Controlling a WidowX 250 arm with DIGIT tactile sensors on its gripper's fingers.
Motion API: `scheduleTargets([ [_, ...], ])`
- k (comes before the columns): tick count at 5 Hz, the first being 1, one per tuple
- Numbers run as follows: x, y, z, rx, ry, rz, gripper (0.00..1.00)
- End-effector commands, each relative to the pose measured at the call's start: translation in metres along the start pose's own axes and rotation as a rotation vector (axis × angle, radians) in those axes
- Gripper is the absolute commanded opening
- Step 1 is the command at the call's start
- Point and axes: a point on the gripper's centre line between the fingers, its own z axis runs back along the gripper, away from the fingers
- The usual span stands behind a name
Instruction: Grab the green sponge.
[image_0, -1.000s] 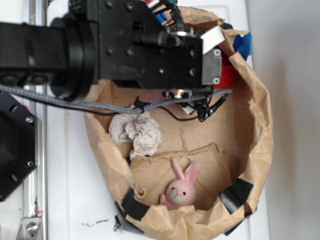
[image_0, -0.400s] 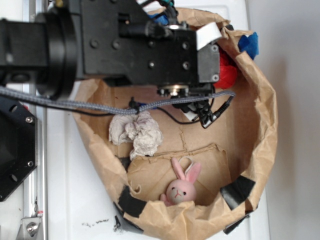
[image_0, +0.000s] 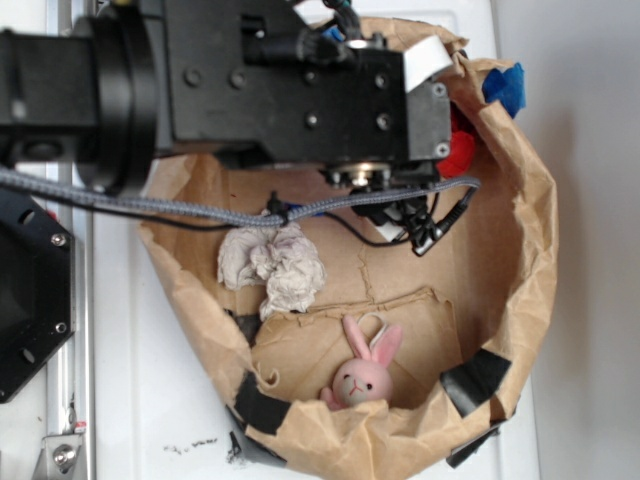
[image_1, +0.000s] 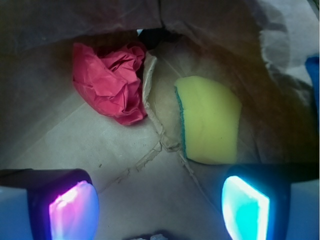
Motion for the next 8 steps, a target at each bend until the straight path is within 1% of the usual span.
scheduleTargets([
  [1,0.004,-0.021,0.020,-0.020,-0.044,0.018,1.00],
  [2,0.000,-0.030,0.029,-0.036,-0.049,0.017,1.00],
  [3,0.002,-0.023,0.019,-0.020,-0.060,0.012,1.00],
  [5,0.014,-0.002,-0.003,0.020,-0.096,0.017,1.00],
  [7,0.036,0.016,0.000,0.019,-0.106,0.060,1.00],
  [8,0.041,0.024,0.001,0.025,-0.111,0.063,1.00],
])
